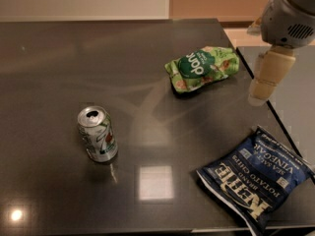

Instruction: Move green rice chip bag near 7up can

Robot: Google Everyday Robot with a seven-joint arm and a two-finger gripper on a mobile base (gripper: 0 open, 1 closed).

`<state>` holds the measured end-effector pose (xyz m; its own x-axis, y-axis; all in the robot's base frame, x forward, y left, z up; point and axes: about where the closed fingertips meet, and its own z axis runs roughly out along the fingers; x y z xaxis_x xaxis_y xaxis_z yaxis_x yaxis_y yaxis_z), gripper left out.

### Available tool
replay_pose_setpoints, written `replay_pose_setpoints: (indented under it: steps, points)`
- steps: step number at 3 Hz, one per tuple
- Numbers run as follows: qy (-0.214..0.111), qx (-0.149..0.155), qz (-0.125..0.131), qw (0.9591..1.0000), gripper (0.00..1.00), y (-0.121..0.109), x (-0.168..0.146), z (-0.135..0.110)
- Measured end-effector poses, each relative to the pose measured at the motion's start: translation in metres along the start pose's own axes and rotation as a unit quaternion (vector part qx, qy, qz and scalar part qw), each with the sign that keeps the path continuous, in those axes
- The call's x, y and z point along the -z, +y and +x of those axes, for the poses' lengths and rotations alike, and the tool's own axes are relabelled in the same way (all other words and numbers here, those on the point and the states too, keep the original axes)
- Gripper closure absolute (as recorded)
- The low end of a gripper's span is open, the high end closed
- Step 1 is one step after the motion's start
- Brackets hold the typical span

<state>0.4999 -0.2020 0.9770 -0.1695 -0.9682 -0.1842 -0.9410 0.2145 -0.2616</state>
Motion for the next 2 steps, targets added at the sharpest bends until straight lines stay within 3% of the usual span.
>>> replay_pose_setpoints:
  steps: [2]
  points:
    - [-0.009, 0.043, 0.011, 0.9990, 0.00, -0.076, -0.028, -0.042]
